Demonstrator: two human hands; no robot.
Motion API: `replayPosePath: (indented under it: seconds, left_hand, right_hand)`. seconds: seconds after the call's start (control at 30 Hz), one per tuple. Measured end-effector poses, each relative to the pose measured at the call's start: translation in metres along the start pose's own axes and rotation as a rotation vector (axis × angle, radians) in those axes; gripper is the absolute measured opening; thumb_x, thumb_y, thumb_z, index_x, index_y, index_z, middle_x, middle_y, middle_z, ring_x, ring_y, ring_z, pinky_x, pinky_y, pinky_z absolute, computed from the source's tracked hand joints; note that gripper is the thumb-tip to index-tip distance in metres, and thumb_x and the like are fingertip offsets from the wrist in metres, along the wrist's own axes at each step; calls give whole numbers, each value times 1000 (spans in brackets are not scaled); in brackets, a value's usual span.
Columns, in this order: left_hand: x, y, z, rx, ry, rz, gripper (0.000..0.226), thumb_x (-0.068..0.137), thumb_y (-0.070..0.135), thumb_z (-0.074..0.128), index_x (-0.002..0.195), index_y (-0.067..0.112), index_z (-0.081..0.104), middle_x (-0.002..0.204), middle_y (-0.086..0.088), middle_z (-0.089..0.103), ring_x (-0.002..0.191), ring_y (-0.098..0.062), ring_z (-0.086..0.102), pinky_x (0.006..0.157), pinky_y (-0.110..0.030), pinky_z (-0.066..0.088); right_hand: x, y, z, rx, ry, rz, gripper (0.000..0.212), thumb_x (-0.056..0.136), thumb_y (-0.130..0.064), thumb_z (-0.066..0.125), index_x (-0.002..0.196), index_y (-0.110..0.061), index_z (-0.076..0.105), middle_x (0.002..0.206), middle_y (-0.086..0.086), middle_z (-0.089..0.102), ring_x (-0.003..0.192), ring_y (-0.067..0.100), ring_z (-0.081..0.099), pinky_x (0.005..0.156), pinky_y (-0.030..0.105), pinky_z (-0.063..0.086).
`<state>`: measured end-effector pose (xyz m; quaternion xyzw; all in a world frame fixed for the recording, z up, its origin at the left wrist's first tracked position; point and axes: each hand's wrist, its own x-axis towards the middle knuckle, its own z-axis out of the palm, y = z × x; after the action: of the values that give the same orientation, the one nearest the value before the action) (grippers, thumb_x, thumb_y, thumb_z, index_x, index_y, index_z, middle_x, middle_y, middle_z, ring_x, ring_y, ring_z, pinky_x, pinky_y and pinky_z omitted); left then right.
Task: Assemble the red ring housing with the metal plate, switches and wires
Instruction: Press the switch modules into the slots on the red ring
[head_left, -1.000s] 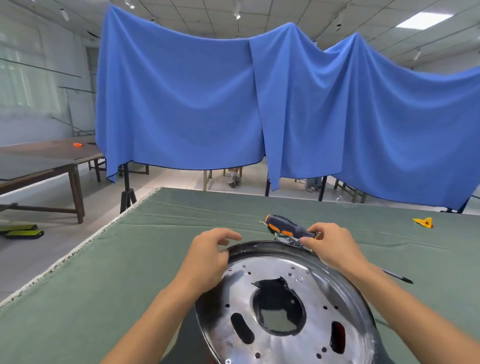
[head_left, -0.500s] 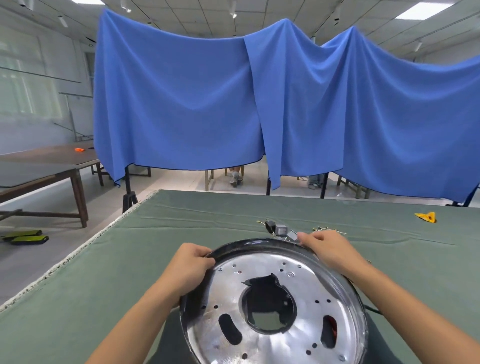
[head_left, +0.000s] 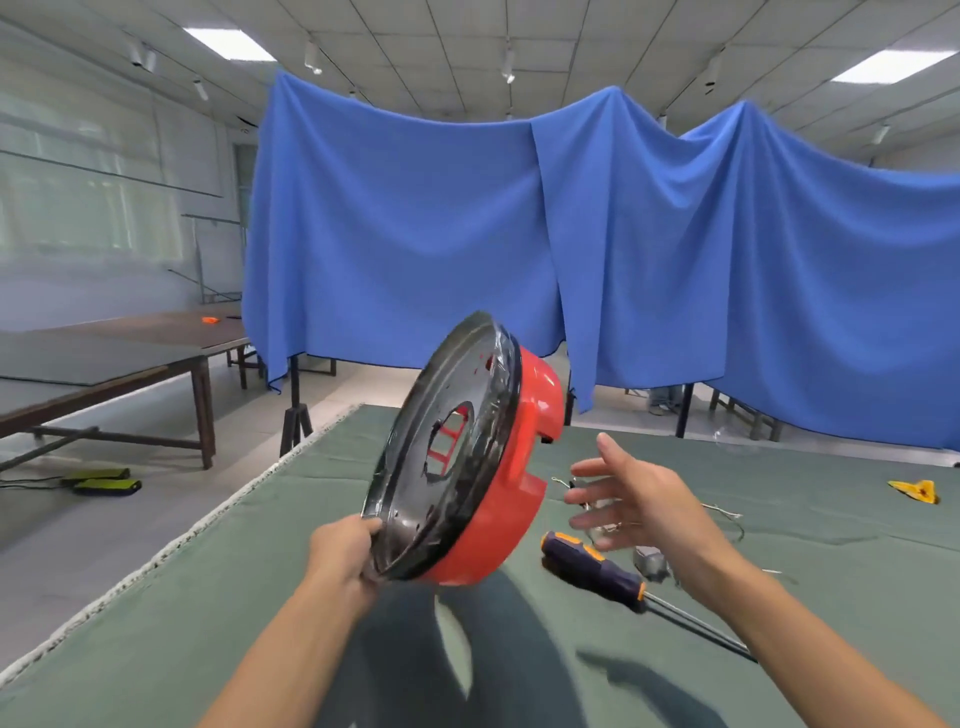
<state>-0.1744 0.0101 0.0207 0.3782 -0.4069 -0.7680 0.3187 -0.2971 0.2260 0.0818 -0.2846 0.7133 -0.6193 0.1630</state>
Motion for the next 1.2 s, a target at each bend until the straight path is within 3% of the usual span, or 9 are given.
replayPosePath:
  seconds: [0.13, 0.37, 0.53, 0.63, 0.77, 0.87, 0.97, 1.03, 1.2]
  left_hand:
    - [7, -4, 2, -79, 27, -56, 25, 81, -18, 33, 86, -7, 54, 73, -22, 60, 60, -34, 58, 32, -50, 48]
    - [12, -4, -2, -182, 135, -35, 32, 77, -20, 31, 71, 0, 55, 67, -18, 60, 60, -32, 59, 30, -44, 47]
    - [-3, 6, 3, -190, -250, -155, 26, 65, -1, 39, 86, -1, 55, 77, -18, 64, 69, -36, 62, 64, -56, 56]
    - [-8, 12, 4, -42, -370, -109, 25, 71, 4, 45, 93, 4, 57, 77, -17, 62, 71, -31, 60, 81, -46, 53]
    - [-16, 11, 9, 215, -294, 142, 27, 87, 17, 50, 105, 14, 70, 110, -9, 64, 104, -23, 59, 86, -38, 47]
    - [-24, 14, 11, 79, -367, 265, 28, 89, 29, 53, 110, 15, 66, 108, -12, 70, 99, -24, 67, 84, -40, 53]
    - [-24, 13, 12, 67, -386, 445, 53, 75, 46, 58, 123, 24, 53, 105, -2, 71, 94, -16, 69, 75, -33, 54]
    - [-21, 12, 11, 94, -343, 500, 70, 68, 50, 61, 132, 29, 41, 92, 7, 70, 89, -12, 68, 69, -29, 53]
    - [-6, 6, 4, 283, -153, 512, 104, 61, 52, 81, 146, 28, 25, 102, -7, 62, 96, -18, 60, 96, -42, 46]
  right_hand:
    - [-1, -5, 25, 41, -122, -106, 60, 74, -70, 55, 101, -18, 70, 93, 2, 75, 87, 19, 71, 68, 35, 58]
    - [-1, -6, 49, 173, -272, -143, 39, 70, -34, 76, 103, -15, 68, 99, 3, 74, 87, 21, 72, 61, 28, 57]
    - [3, -7, 53, 309, -288, -191, 46, 66, -19, 74, 108, -7, 59, 98, 7, 74, 79, 20, 71, 58, 28, 57]
    - [9, -15, 52, 310, -224, -265, 37, 66, -15, 74, 98, -7, 57, 86, 7, 73, 67, 19, 68, 51, 27, 57]
    - [16, -8, 52, 39, -149, -306, 19, 82, 2, 68, 92, -9, 56, 79, 2, 73, 60, 11, 63, 42, 23, 50]
    - [17, 8, 52, -234, -108, -343, 17, 83, -3, 68, 86, -12, 54, 77, -1, 71, 56, 8, 59, 49, 27, 48]
    - [17, 23, 55, -644, -66, -427, 21, 81, -20, 70, 90, -19, 51, 86, -3, 70, 80, 21, 64, 74, 40, 50]
    - [15, 29, 57, -941, -47, -490, 22, 83, -32, 65, 93, -26, 46, 93, -5, 68, 94, 25, 62, 76, 36, 47]
    - [11, 40, 62, -1157, -119, -543, 24, 90, -27, 53, 112, -34, 50, 111, -11, 63, 108, 17, 53, 79, 31, 43]
